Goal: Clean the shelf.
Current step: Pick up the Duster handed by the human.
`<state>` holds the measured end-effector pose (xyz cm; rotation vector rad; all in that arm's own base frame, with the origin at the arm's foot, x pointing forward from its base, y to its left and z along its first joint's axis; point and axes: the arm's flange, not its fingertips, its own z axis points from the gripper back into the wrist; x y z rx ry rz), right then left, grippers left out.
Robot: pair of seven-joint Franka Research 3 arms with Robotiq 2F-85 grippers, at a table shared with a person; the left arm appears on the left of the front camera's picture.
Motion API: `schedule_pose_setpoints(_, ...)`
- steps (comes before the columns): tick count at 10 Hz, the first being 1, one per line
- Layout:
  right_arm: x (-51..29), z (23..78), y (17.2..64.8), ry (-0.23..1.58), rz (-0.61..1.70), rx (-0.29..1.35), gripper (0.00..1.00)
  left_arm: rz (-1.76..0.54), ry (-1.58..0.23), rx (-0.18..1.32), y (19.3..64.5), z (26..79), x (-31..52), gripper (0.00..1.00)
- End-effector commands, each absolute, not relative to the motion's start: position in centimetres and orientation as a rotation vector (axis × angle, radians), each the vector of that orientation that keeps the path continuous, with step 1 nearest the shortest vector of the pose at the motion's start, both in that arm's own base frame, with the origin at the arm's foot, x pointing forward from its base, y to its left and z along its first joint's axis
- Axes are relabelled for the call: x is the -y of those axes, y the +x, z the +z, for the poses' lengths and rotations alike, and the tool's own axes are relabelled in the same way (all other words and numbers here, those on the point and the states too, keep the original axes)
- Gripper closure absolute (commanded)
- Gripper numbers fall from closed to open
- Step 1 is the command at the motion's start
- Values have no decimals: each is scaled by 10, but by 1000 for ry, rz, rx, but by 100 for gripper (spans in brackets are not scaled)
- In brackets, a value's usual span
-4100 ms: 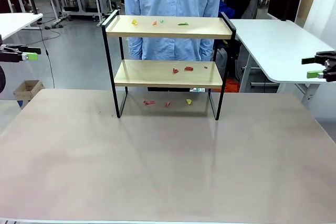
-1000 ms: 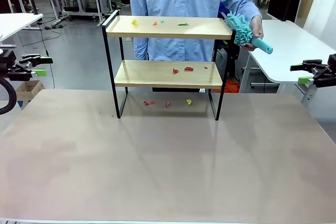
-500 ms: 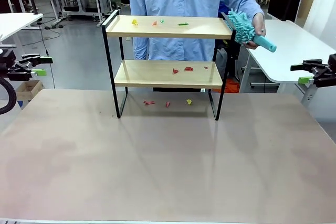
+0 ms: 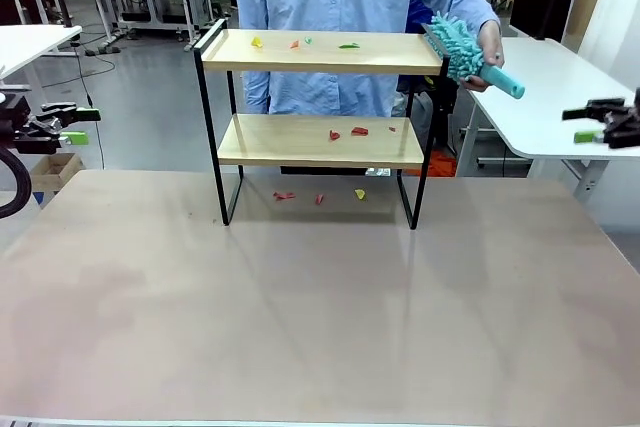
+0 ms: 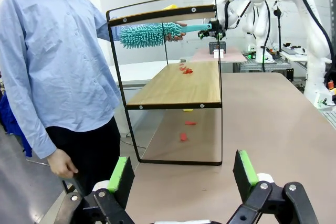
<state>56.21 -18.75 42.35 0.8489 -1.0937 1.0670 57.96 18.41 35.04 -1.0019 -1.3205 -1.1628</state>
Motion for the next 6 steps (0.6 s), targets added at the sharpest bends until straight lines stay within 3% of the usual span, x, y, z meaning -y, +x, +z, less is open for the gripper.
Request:
schedule_pose_setpoints(1, 148, 496, 546, 713, 939, 1001, 0, -1172, -995, 1325, 580, 352, -183, 0)
schedule_pose_setpoints(6, 32, 613, 522, 317, 660, 889, 0, -1172, -995, 1325, 580, 352, -183, 0)
